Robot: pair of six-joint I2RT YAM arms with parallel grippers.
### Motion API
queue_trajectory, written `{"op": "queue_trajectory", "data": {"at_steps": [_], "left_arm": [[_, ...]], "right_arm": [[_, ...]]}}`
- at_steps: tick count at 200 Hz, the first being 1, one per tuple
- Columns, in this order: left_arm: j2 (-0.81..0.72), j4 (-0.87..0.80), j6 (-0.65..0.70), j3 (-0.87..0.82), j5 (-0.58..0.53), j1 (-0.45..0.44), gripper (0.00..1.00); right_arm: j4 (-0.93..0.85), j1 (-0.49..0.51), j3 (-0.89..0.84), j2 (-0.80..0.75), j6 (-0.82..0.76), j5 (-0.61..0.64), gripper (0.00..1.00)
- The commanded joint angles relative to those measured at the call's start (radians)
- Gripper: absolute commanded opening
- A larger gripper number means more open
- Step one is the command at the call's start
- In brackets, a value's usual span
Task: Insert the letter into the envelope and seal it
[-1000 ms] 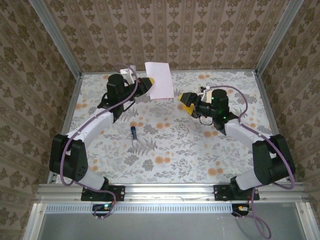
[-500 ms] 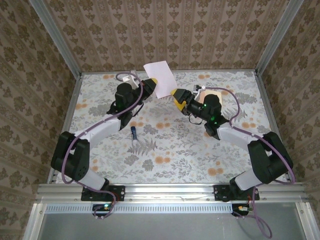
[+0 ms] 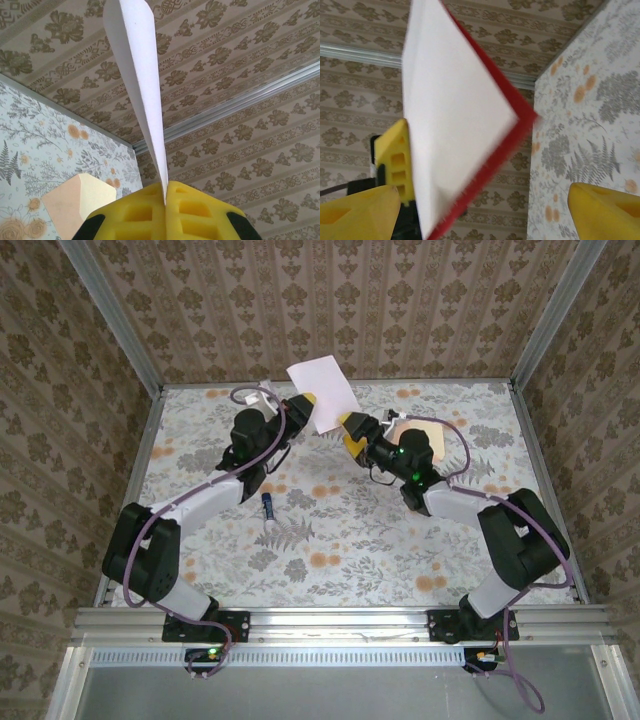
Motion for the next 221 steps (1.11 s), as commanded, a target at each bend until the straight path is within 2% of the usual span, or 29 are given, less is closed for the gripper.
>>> {"op": "queue_trajectory", "data": {"at_steps": [1,59,103,179,221], "left_arm": [[-0.015,0.053,-0.019,-0.020,-0.011,-0.007,0.00],[-0.002,0.096,-0.034,-0.026,-0.015,-0.009,0.00],[0.002,0.104,-0.038,-0.029,-0.016,-0.009,0.00],[0.001,0.116,-0.035,-0.048,-0.024,-0.007,0.00],[0.000,0.114,-0.033,-0.048,-0.024,0.002,0.00]], "right_arm": [[0.093,0.006,0.054,0.037,0.026,0.036,0.87],[0.184,0.010,0.099,0.114,0.075,0.038,0.78],[0.219,0.013,0.107,0.131,0.084,0.047,0.57],[0.267,0.013,0.123,0.151,0.109,0.040,0.32],[0.272,0.013,0.119,0.142,0.104,0.039,0.12]]}}
